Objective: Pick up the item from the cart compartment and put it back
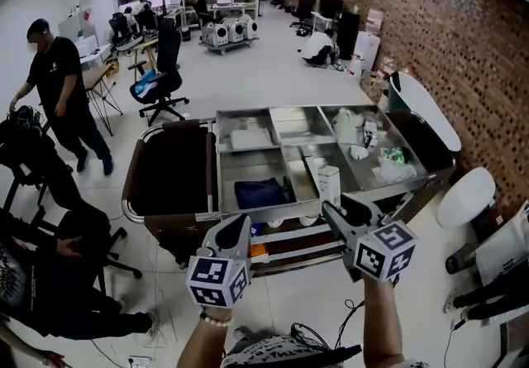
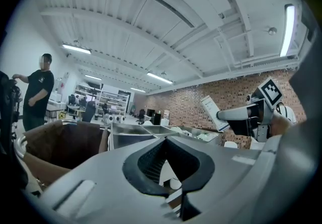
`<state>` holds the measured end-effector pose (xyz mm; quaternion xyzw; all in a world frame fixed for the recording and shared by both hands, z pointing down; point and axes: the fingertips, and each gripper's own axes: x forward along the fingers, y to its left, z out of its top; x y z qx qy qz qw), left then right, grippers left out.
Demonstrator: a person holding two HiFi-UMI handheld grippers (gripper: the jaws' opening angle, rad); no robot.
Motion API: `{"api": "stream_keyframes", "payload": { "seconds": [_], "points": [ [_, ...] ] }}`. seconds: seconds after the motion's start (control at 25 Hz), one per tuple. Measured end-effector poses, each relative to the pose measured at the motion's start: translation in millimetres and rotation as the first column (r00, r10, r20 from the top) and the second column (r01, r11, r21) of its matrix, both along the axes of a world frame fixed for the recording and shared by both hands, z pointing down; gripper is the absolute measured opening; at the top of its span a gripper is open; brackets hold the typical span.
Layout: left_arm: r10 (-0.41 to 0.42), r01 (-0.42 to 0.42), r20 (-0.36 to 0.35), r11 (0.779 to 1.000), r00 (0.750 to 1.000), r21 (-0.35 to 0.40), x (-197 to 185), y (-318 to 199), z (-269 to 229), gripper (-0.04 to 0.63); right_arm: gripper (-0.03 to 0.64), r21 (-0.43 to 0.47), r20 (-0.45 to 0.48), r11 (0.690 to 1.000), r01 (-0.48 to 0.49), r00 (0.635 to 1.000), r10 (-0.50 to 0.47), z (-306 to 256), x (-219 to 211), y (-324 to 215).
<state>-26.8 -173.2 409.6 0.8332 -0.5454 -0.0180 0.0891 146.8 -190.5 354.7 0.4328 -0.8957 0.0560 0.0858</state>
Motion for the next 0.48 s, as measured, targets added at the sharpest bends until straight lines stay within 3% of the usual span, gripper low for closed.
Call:
{"api": "stream_keyframes", "payload": {
  "seconds": [0.2,0.48],
  "points": [
    [-0.019,0.019,-0.002,1.0,1.0,-0.006,11,11,4,0.002,0.164,0.02,0.105,0.999,-0.035,0.994,0.032,13,18,27],
    [-0.046,0.046,0.023,0.999,0.999,-0.023,16,26,13,0.002,0.164,-0.039,0.107,0.997,-0.062,0.992,0.066,53,31,43]
  ]
}}
